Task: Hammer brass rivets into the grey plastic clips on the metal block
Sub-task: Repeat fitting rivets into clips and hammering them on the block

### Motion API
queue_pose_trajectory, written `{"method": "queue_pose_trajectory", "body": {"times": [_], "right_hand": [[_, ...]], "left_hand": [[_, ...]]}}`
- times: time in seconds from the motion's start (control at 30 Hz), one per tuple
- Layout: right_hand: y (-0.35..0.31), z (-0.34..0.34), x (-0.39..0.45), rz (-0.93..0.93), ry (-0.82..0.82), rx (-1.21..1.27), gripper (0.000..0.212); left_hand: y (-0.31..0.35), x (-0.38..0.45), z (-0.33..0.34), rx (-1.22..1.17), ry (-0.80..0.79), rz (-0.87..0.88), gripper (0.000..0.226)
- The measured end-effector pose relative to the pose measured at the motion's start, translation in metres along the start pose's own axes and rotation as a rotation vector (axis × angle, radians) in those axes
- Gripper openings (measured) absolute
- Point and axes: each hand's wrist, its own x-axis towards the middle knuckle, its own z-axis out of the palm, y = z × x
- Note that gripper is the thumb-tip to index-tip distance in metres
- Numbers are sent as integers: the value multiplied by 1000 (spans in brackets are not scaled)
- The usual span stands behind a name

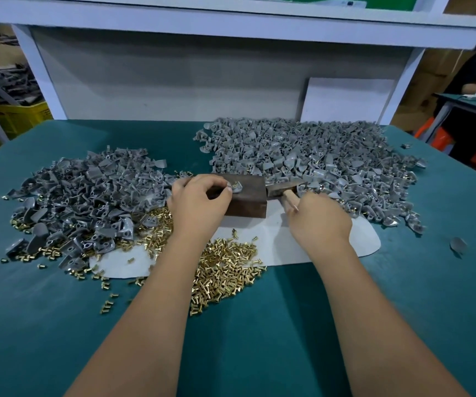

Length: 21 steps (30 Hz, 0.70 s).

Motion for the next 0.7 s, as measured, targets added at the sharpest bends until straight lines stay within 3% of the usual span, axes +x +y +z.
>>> {"method": "queue_pose_trajectory", "body": {"times": [0.13,0.37,0.5,0.63,0.7], "right_hand": [[-2,-7,2,-1,-47,79,24],[-16,-33,-3,-109,150,286,21],[-26,-52,-4,-213,72,413,46],[-29,-59,-3,-229,122,528,49],[-31,-56,-6,-244,28,477,50]], "left_hand": [[1,0,-1,18,-20,5,11],[3,-2,1,58,12,-32,7],[3,0,1,94,12,-68,6],[1,0,3,88,6,-60,9],[1,0,3,90,8,-64,9]]}}
